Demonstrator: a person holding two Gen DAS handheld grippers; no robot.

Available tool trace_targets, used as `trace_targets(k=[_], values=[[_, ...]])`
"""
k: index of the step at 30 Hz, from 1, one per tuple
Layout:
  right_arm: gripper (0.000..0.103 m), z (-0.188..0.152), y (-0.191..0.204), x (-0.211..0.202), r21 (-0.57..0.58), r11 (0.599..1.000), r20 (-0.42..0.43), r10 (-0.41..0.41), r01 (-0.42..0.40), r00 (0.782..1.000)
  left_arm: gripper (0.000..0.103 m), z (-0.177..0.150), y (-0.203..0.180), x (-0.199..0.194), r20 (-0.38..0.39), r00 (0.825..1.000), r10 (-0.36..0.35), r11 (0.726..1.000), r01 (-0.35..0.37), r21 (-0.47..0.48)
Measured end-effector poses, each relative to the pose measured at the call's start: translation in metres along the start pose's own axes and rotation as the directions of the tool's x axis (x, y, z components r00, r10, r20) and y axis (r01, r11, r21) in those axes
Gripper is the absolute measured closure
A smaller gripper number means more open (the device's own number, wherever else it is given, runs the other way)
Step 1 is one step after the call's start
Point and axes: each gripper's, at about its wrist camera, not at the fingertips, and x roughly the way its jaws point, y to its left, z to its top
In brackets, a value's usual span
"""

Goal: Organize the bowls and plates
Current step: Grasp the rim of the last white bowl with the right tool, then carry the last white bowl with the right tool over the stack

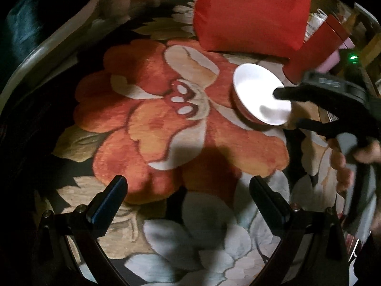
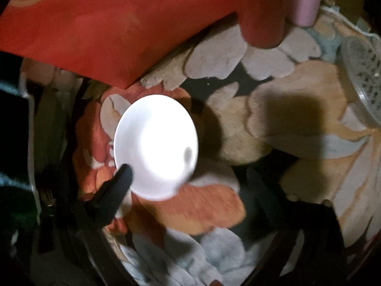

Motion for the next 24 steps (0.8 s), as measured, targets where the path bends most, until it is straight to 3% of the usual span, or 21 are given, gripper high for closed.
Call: trace_targets(k=[2, 5, 6, 7, 9, 15, 20, 24], values=[[0.029, 0.003, 0.001, 0.015, 0.029, 1.0, -0.025, -0.004, 0.005, 1.0, 0.001, 0.001, 0.008, 0.0, 0.003, 1.0, -0.002, 1.0, 0.002, -0.016], [0.05, 0.005, 0.002, 0.031, 0.052, 0.999, -0.051, 0.005, -0.003, 0.999, 0.001, 0.0, 0.017, 0.0, 0.003, 1.0, -0.004, 1.0, 0.004, -0.029], [0.057, 0.006, 0.004, 0.028, 0.039, 0.999, -0.017, 0.001, 0.0, 1.0, 0.0, 0.0, 0.018, 0.0, 0.002, 1.0, -0.004, 1.0, 0.004, -0.03], [0.078, 0.006, 0.008, 0.03, 0.019, 1.0, -0.03, -0.014, 0.014, 0.999, 0.001, -0.001, 0.021, 0.001, 0.0, 1.0, -0.003, 0.999, 0.003, -0.032], [0.089, 0.006, 0.007, 0.031, 0.005, 1.0, -0.034, -0.028, 0.028, 0.999, 0.001, -0.002, 0.025, 0.001, -0.002, 1.0, -0.005, 0.999, 0.004, -0.039], [0.091, -0.009, -0.006, 0.03, 0.009, 0.997, -0.082, 0.076, -0.076, 0.994, 0.001, -0.003, 0.028, 0.003, -0.012, 1.0, -0.011, 0.999, 0.01, -0.051], [0.09, -0.037, -0.005, 0.029, -0.098, 0.974, -0.201, 0.183, -0.205, 0.962, 0.001, -0.005, 0.021, 0.009, -0.034, 0.999, -0.035, 0.999, 0.033, -0.041], [0.09, -0.068, 0.009, 0.031, -0.259, 0.942, -0.282, 0.137, -0.213, 0.95, 0.001, -0.011, 0.011, 0.019, -0.068, 0.996, -0.053, 0.998, 0.051, -0.028]])
